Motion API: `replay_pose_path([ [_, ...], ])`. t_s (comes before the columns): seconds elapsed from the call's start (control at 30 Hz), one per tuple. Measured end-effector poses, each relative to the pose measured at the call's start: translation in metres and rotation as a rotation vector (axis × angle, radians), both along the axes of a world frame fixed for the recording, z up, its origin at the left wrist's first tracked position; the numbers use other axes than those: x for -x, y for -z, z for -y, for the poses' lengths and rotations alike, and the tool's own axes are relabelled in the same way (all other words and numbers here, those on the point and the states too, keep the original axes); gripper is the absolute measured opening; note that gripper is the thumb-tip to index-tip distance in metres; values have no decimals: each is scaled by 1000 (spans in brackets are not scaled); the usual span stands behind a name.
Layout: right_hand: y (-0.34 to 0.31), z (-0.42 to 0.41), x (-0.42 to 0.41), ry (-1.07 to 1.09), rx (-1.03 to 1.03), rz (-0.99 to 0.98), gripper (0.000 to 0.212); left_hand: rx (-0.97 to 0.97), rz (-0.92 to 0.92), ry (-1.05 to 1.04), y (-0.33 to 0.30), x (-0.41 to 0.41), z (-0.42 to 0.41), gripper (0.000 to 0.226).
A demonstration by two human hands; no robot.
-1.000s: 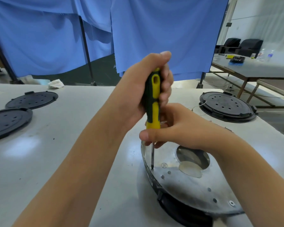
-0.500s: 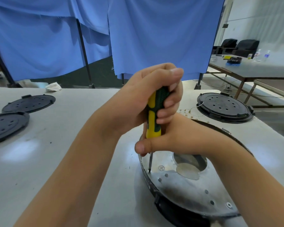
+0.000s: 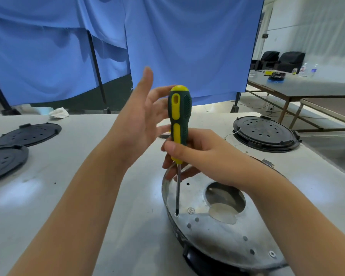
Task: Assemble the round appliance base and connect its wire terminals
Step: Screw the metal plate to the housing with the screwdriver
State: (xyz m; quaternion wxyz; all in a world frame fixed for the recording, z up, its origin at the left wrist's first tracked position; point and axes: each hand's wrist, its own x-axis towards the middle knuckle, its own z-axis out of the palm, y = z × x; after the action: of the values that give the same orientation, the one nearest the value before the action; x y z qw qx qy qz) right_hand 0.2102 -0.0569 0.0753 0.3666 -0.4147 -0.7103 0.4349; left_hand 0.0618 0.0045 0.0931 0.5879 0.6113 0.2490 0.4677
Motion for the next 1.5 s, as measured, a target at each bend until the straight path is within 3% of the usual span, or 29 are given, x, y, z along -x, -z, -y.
replay_pose_path([
  [0.07,-7,2,-4,38,-33,-54,16,56,-135,-118,11,-4,-9,65],
  [0.13,-15,4,-12,77,-72,-101,14,90,-400,-190,27,-9,-17,55],
  [0.23,-27,7,-29,161,-116,-136,11,12,-874,-124,49,-10,-26,45],
  [0.3,-34,7,-43,233,-130,-191,8,39,-968,-60,57,-11,-27,51],
  [0.43,-45,8,-70,351,-151,-233,5,33,-1018,-41,64,-14,-26,38],
  [0.67,-35,-1,-111,576,-111,269,6,-15,-1075,-100,74,-20,-26,25],
  [0.73,-30,-4,-118,608,-101,384,15,14,-1051,-88,74,-19,-26,21],
  [0.9,-19,-15,-139,724,-1,516,33,45,-1085,-82,68,-5,-32,20],
  [1.17,23,-37,-167,651,333,778,28,100,-1084,-28,67,31,-44,14],
  [1.5,54,-57,-164,677,284,874,18,149,-1066,3,68,50,-49,15],
])
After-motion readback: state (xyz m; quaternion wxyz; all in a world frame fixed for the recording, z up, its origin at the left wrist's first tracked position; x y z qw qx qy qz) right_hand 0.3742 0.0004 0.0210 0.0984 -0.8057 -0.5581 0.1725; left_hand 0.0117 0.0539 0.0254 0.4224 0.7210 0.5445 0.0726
